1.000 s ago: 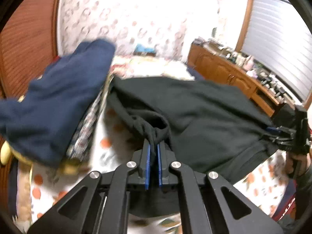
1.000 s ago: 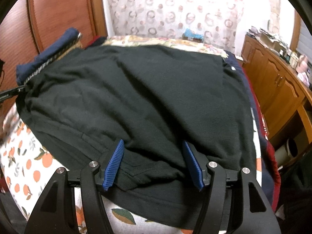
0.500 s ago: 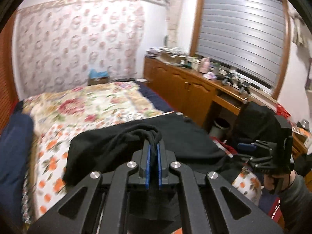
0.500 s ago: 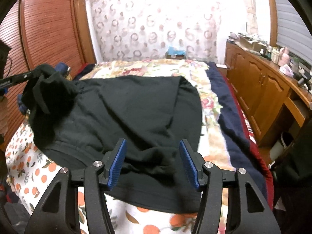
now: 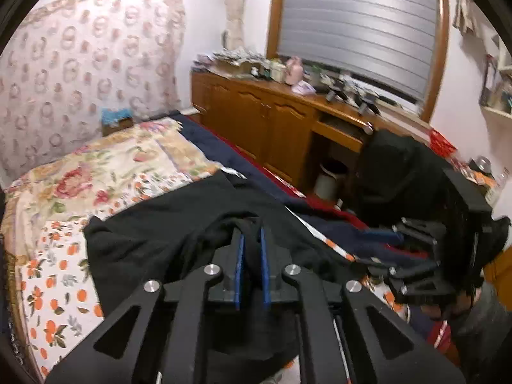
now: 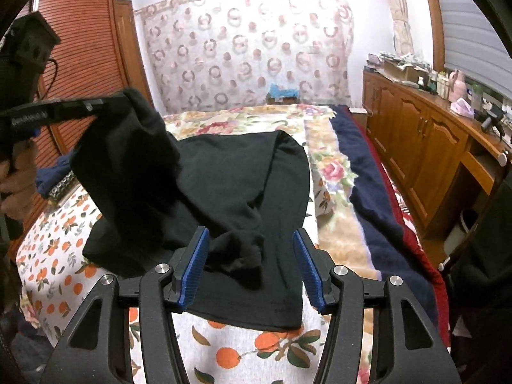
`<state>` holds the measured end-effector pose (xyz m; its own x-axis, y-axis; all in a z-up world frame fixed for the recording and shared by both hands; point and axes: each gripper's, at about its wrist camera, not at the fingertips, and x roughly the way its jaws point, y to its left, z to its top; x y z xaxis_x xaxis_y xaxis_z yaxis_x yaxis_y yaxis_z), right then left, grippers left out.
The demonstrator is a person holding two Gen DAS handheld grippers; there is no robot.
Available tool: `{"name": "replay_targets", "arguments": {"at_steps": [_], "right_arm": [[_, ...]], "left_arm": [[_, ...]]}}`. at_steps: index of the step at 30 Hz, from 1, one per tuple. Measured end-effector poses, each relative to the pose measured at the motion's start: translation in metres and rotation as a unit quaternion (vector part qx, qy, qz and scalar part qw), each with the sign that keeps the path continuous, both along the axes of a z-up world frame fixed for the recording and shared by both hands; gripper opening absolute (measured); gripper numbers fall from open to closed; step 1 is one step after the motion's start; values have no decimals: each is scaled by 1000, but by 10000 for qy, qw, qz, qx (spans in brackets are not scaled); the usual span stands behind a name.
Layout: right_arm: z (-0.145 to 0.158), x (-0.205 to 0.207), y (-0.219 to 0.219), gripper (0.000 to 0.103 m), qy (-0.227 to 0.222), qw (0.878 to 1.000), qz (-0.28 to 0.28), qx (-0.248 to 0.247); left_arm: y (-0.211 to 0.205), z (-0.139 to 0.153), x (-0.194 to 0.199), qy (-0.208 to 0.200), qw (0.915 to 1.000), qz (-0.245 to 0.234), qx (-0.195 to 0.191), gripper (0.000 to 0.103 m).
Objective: Fold small clothes
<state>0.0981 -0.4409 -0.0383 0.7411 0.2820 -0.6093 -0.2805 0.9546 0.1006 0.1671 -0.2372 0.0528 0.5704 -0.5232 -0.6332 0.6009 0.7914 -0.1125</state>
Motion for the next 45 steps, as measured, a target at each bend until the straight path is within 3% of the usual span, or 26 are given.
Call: {"name": "replay_targets", "arguments": {"at_steps": [2, 4, 14, 21, 26, 35, 45], "right_arm": [[0, 2, -2, 55, -4, 10000, -5, -5], [0, 2, -2, 55, -11, 10000, -12, 5], [11, 22, 14, 55, -78, 9998, 161, 27], [20, 50, 59, 55, -82, 9982, 592, -15], [16, 75, 108, 55, -11, 9946, 1032, -118], [-7, 112, 193, 55, 325, 9812, 1841, -475], [-37, 129, 262, 55, 708, 9600, 2525, -983]], "left_arm": [[-1, -4, -5, -11, 9999, -12, 117, 29], [3, -4, -11, -44, 9999, -18, 136, 38], [70, -14, -15, -53, 9982, 580, 150, 39], [128, -33, -18, -171, 9926, 1139, 380, 39], [163, -53, -19, -37, 9884, 1473, 377, 39], [208, -90, -19, 280, 9819, 1842, 338, 39], [235, -107, -23, 424, 9776, 2043, 270, 39]]}}
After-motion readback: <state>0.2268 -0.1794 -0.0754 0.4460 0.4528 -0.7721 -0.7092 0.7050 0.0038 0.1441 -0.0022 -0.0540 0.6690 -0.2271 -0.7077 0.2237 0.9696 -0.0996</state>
